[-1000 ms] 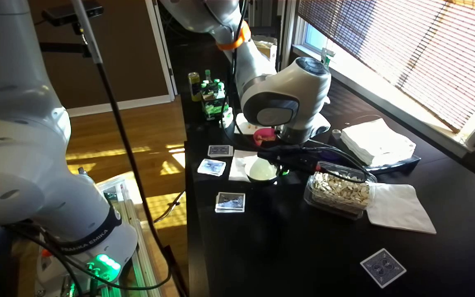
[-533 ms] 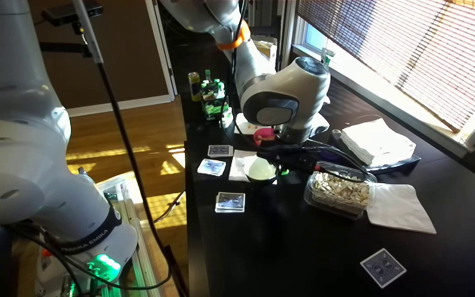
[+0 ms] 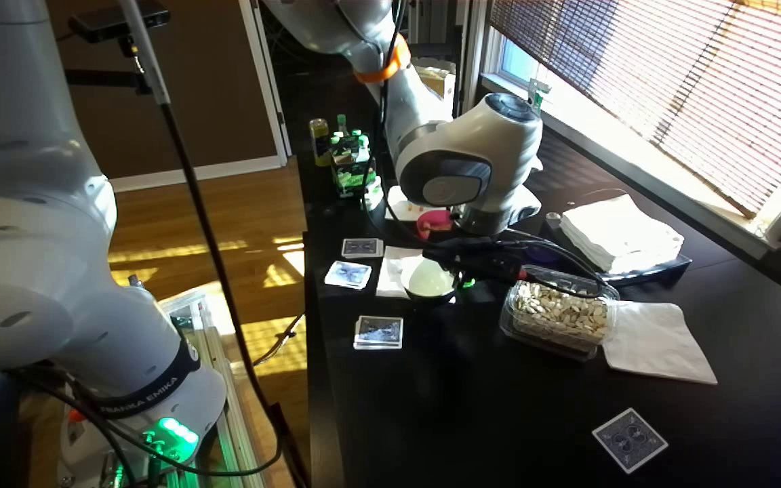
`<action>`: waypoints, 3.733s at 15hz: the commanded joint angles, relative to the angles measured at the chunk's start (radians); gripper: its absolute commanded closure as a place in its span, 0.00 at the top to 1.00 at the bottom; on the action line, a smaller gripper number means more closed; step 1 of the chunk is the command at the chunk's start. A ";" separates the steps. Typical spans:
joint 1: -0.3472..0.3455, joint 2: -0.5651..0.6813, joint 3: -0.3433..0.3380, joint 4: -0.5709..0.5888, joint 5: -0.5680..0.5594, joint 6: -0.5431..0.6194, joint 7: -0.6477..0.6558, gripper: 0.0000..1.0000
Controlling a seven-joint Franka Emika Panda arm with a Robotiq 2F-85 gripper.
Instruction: Shift the pink bowl, then pour the black bowl's contents into it
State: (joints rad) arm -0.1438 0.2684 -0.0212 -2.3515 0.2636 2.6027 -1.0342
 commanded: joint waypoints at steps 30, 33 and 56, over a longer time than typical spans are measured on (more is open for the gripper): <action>-0.020 -0.001 0.023 0.000 -0.040 0.016 0.190 0.07; -0.020 -0.001 0.023 0.000 -0.041 0.020 0.195 0.07; -0.016 -0.009 0.028 -0.015 -0.035 0.061 0.282 1.00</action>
State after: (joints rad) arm -0.1576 0.2689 -0.0011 -2.3521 0.2399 2.6351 -0.8206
